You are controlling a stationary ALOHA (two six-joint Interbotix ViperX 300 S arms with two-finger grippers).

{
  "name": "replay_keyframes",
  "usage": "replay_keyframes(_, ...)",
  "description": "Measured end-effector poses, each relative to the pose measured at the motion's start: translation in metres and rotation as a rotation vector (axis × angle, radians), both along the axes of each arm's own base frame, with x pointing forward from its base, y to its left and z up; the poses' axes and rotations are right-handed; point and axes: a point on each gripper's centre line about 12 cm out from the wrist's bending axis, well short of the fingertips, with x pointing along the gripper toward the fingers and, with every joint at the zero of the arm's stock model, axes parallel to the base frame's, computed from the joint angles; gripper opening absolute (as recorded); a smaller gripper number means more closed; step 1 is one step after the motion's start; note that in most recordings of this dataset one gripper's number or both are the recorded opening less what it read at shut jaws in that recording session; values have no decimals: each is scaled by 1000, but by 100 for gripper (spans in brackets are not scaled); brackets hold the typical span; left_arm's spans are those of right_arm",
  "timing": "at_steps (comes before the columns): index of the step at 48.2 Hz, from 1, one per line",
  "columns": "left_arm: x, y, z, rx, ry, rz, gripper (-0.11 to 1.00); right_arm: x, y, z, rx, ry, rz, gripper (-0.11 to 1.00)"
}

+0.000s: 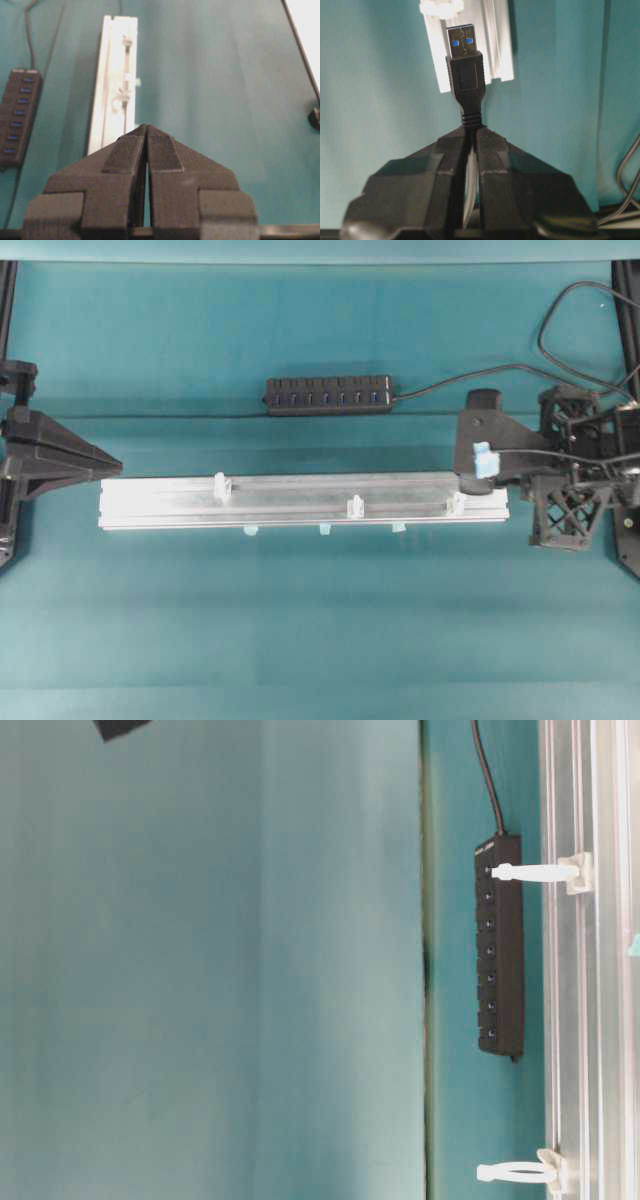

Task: Pass the USB cable through three rings with both arms.
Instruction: 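Carry the plug right and thread it through the rightmost white ring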

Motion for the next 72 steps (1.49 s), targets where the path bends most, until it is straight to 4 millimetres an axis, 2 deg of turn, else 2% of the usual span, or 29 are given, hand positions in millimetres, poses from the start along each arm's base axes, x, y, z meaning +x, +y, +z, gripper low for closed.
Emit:
replay_keyframes(14, 0, 1, 1, 0, -2, 5, 2, -9, 0, -8, 7, 6, -3, -8)
replay_keyframes(27, 0, 1, 3, 0, -6, 5, 2, -10, 6, -35, 53, -14, -9, -8)
replay_keyframes(38, 0, 2, 3, 2, -8, 8, 2, -7, 7, -47, 59, -11, -8, -8)
replay_keyframes(72, 1, 4, 2, 2, -3, 20, 2, -5, 7, -57, 62, -23, -5, -8)
